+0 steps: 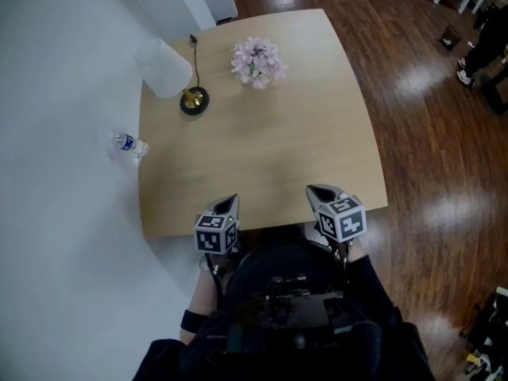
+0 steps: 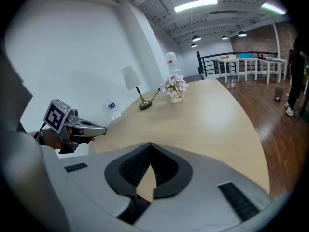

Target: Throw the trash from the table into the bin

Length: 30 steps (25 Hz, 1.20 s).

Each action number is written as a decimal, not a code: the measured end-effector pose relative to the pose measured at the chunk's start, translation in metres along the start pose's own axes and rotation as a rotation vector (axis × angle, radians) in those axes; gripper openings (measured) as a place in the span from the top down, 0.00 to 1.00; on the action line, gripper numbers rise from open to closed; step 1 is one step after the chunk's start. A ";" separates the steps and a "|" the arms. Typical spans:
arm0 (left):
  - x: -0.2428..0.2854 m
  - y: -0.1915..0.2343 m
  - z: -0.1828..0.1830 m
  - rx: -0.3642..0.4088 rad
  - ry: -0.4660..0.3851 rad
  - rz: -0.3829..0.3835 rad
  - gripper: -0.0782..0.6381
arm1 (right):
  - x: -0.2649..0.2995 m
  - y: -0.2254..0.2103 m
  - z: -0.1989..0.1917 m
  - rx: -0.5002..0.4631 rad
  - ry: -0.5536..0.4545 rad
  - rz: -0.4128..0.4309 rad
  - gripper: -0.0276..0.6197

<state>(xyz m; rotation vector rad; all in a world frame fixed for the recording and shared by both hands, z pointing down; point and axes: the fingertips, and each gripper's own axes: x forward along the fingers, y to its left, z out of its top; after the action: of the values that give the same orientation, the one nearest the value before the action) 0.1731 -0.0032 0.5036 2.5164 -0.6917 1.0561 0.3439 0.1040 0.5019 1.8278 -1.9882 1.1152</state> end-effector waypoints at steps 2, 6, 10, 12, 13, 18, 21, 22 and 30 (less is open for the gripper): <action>-0.002 0.000 0.004 0.006 -0.012 -0.003 0.89 | -0.003 -0.003 0.003 -0.007 -0.006 -0.017 0.95; -0.005 0.002 0.007 0.009 -0.027 -0.012 0.89 | -0.007 -0.003 0.008 -0.018 -0.012 -0.039 0.95; -0.006 0.003 0.002 0.010 -0.026 -0.013 0.89 | -0.006 -0.001 0.005 -0.034 -0.002 -0.051 0.95; -0.008 0.005 0.000 0.011 -0.026 -0.009 0.89 | -0.004 0.000 0.003 -0.047 0.006 -0.057 0.95; -0.008 0.007 -0.001 0.011 -0.026 -0.006 0.89 | -0.003 0.000 0.003 -0.048 0.008 -0.060 0.95; -0.013 0.013 -0.003 0.008 -0.027 0.004 0.89 | 0.000 0.004 0.002 -0.044 0.009 -0.059 0.95; -0.014 0.016 -0.003 0.008 -0.030 0.005 0.89 | 0.001 0.007 0.002 -0.044 0.010 -0.057 0.95; -0.014 0.016 -0.003 0.008 -0.032 0.004 0.89 | 0.001 0.007 0.002 -0.043 0.010 -0.056 0.95; -0.016 0.017 -0.003 0.008 -0.037 0.005 0.89 | -0.002 0.008 0.000 -0.042 0.009 -0.060 0.95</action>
<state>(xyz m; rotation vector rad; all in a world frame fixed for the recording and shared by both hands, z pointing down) 0.1523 -0.0105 0.4958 2.5482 -0.7055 1.0187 0.3368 0.1047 0.4977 1.8456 -1.9241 1.0549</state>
